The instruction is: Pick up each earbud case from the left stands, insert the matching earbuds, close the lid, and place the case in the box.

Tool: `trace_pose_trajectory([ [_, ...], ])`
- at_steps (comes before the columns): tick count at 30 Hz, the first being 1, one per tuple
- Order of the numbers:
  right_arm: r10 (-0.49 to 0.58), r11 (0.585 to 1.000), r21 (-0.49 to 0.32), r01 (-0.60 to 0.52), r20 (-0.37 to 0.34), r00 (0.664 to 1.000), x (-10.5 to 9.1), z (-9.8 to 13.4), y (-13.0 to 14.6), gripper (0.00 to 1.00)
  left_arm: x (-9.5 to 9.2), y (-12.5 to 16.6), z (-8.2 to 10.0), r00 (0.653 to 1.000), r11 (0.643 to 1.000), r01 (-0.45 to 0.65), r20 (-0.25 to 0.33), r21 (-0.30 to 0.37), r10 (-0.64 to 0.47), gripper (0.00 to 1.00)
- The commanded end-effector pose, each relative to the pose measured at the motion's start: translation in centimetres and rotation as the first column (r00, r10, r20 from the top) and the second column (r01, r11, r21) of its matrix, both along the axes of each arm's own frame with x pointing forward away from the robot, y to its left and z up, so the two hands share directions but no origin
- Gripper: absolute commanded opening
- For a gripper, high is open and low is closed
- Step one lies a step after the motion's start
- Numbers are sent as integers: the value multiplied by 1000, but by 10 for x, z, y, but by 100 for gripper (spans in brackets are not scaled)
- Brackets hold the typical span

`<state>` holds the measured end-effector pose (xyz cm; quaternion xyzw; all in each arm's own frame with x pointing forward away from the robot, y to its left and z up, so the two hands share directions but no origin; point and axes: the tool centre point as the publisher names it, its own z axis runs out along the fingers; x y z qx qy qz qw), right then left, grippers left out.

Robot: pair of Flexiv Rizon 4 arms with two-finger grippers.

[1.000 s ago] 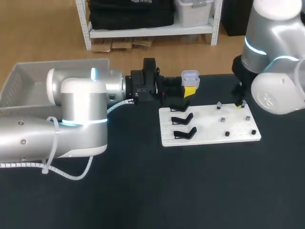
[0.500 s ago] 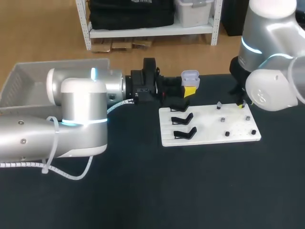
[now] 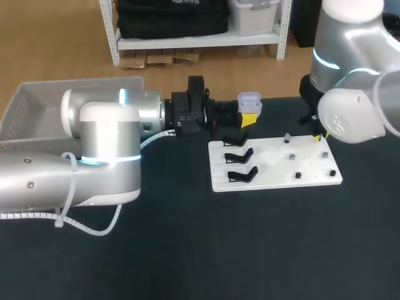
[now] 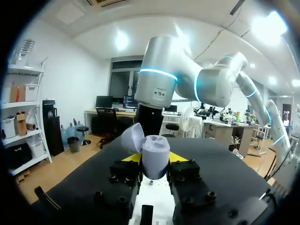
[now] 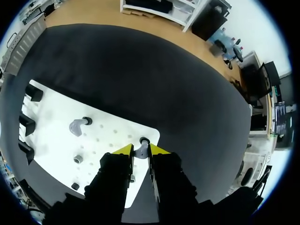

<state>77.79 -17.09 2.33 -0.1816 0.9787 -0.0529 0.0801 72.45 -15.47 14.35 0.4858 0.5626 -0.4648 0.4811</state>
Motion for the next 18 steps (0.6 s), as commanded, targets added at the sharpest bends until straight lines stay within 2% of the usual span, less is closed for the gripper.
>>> trace_pose_trajectory([
  [1,-4,1000,-2,4,-6,1000,-2,7,1,0,-1,0,-2,1000,1000,-4,5,-8,4,0],
  [9,-56,998,11,56,-5,998,-15,43,2,0,-1,0,-2,1000,1000,-4,5,-8,4,0],
  [14,-62,998,10,62,-14,998,-26,67,12,0,-1,0,-2,1000,1000,-4,5,-8,4,0],
  [18,-93,995,40,94,-23,995,-38,91,24,0,-1,0,-2,1000,1000,-4,5,-8,4,0],
])
